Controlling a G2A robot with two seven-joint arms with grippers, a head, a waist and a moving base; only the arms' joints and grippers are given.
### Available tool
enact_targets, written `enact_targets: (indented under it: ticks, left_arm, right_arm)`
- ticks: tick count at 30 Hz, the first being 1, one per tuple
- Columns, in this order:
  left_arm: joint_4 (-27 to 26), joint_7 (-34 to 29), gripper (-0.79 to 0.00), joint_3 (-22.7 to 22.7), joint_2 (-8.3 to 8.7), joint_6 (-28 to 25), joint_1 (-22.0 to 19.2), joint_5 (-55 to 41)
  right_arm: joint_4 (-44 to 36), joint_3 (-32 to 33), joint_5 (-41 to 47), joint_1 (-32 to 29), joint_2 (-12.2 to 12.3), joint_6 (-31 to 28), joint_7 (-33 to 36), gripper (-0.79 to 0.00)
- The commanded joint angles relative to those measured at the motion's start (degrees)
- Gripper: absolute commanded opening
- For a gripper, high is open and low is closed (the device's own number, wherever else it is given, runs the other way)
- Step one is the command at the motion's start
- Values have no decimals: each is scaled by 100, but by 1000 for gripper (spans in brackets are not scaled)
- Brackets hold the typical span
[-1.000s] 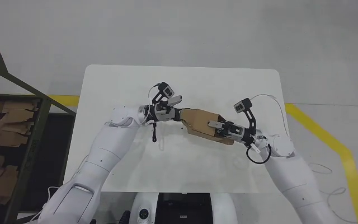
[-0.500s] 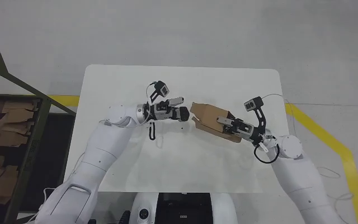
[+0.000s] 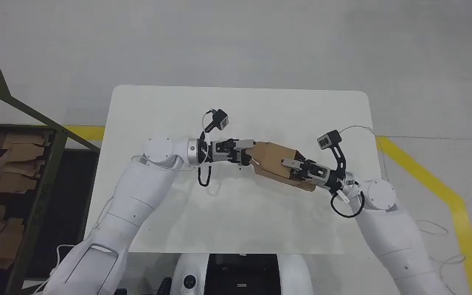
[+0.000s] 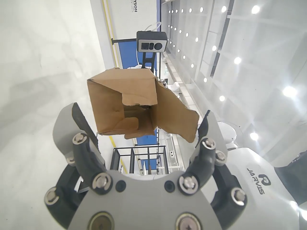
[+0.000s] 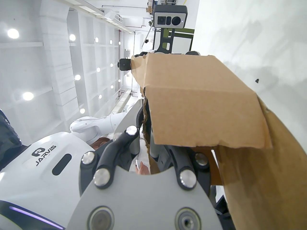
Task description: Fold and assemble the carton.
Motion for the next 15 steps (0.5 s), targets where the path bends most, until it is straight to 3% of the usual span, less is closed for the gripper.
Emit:
enact_targets:
  ticks: [1,15]
  left_arm:
    - [-30,40,0,7,10,10,-8,108]
    - [-131,245,0,94,63,199,33,522]
  right_arm:
    - [-8,-8,-33,0,-1,5,-25,-785]
    - [-157,122,28,-81,21,-19,-69,-785]
